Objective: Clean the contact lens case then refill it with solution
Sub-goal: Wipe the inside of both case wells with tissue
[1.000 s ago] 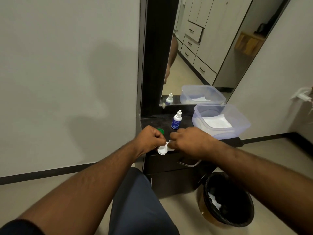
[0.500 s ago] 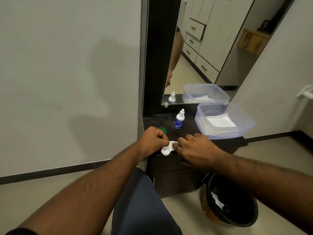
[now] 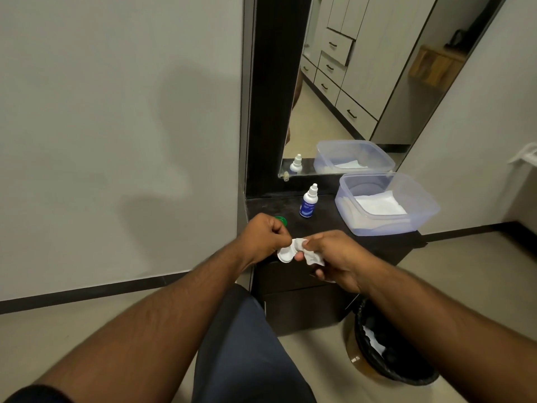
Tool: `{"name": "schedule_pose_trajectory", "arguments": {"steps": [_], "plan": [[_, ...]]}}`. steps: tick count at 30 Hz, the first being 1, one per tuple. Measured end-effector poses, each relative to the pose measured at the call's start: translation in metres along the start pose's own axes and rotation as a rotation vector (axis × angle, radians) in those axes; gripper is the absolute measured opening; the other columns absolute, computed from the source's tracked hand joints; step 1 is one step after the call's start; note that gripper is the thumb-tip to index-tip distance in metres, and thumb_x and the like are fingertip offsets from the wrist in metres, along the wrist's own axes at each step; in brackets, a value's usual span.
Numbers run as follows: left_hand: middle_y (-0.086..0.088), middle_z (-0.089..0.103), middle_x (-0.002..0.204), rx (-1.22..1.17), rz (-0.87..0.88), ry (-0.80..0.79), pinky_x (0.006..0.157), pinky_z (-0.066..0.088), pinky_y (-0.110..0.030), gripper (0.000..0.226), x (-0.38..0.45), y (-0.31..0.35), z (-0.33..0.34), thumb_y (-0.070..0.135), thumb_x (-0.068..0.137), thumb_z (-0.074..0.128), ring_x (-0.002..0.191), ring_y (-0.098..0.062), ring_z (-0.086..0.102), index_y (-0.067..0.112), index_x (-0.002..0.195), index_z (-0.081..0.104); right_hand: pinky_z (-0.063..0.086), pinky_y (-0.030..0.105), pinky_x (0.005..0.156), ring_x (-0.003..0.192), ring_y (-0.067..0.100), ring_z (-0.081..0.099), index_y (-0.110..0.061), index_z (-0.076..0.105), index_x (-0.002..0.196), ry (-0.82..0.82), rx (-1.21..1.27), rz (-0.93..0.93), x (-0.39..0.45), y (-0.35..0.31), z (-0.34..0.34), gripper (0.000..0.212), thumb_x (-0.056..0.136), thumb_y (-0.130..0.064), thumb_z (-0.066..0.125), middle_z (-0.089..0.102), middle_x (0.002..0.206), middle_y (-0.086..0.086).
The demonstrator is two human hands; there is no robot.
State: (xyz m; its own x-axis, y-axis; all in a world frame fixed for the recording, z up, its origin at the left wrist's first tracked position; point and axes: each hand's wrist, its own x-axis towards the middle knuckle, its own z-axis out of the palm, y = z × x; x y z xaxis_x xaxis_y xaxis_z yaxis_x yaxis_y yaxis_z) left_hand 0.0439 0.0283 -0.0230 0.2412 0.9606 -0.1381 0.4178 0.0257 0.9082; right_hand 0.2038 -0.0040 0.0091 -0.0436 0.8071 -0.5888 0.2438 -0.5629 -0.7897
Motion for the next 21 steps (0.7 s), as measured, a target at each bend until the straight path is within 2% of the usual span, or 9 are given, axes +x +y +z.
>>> {"name": "schedule_pose_trajectory", "arguments": {"steps": [3,6,8,10,13,15,18,21], "plan": [[-0.002,0.067,0.069,0.004,-0.001,-0.008,0.059,0.052,-0.016,0.012,0.000,0.000,-0.002,-0.003,0.078,0.064,0.062,-0.004,0.060,0.004,0.070,0.070,0.034,0.019,0.043,0.054,0.010,0.051,-0.011,0.068,0.104,-0.055,-0.119,-0.027,-0.003,-0.005,-0.004,0.024,0.090,-0.007,0.049,0.068,0.074,0.005],[-0.004,0.069,0.072,0.026,-0.005,-0.028,0.060,0.051,-0.015,0.008,0.002,0.001,-0.001,-0.003,0.077,0.064,0.065,-0.006,0.061,0.000,0.074,0.071,0.037,0.022,0.046,0.052,0.012,0.051,-0.012,0.072,0.094,-0.080,-0.510,-0.132,-0.008,-0.021,-0.016,0.026,0.084,-0.005,0.050,0.066,0.071,0.007],[-0.004,0.068,0.071,0.033,-0.006,-0.039,0.063,0.053,-0.017,0.009,0.003,0.001,-0.001,-0.003,0.078,0.064,0.064,-0.006,0.061,0.001,0.073,0.071,0.044,0.024,0.057,0.063,0.012,0.058,-0.013,0.073,0.095,-0.054,-0.780,-0.293,-0.009,-0.031,-0.020,0.026,0.084,-0.008,0.050,0.069,0.078,0.006],[-0.003,0.067,0.068,0.028,-0.003,-0.040,0.065,0.054,-0.017,0.010,0.003,0.002,-0.002,-0.003,0.078,0.065,0.060,-0.004,0.060,0.002,0.072,0.070,0.048,0.023,0.070,0.077,0.010,0.061,-0.014,0.072,0.104,-0.032,-0.982,-0.472,-0.006,-0.031,-0.017,0.029,0.086,-0.010,0.049,0.069,0.092,0.000],[-0.003,0.066,0.068,0.023,-0.009,-0.038,0.061,0.052,-0.016,0.011,0.002,0.002,-0.002,-0.003,0.079,0.065,0.058,-0.002,0.059,0.003,0.070,0.070,0.049,0.033,0.086,0.095,0.018,0.062,-0.014,0.068,0.112,-0.021,-1.223,-0.659,-0.003,-0.016,-0.012,0.029,0.089,-0.016,0.050,0.067,0.107,0.003],[-0.003,0.068,0.072,0.031,-0.016,-0.047,0.062,0.051,-0.016,0.008,0.003,0.002,-0.002,-0.001,0.079,0.065,0.065,-0.006,0.061,0.002,0.074,0.071,0.049,0.037,0.084,0.099,0.022,0.059,-0.018,0.063,0.117,-0.057,-1.420,-0.722,-0.003,-0.010,-0.019,0.031,0.090,-0.021,0.048,0.062,0.108,0.004],[-0.004,0.069,0.075,0.033,-0.023,-0.051,0.063,0.051,-0.017,0.006,0.004,0.002,-0.003,-0.001,0.079,0.066,0.069,-0.008,0.062,0.001,0.077,0.071,0.044,0.030,0.073,0.102,0.021,0.053,-0.027,0.053,0.126,-0.029,-1.772,-0.873,-0.004,-0.014,-0.028,0.037,0.090,-0.031,0.051,0.056,0.111,0.000],[-0.004,0.069,0.075,0.028,-0.027,-0.060,0.059,0.050,-0.015,0.007,0.003,0.003,-0.004,-0.001,0.079,0.066,0.067,-0.006,0.062,0.002,0.076,0.071,0.036,0.032,0.071,0.101,0.023,0.050,-0.021,0.045,0.132,-0.022,-1.959,-1.017,-0.006,-0.016,-0.023,0.041,0.092,-0.027,0.053,0.053,0.116,0.003]]}}
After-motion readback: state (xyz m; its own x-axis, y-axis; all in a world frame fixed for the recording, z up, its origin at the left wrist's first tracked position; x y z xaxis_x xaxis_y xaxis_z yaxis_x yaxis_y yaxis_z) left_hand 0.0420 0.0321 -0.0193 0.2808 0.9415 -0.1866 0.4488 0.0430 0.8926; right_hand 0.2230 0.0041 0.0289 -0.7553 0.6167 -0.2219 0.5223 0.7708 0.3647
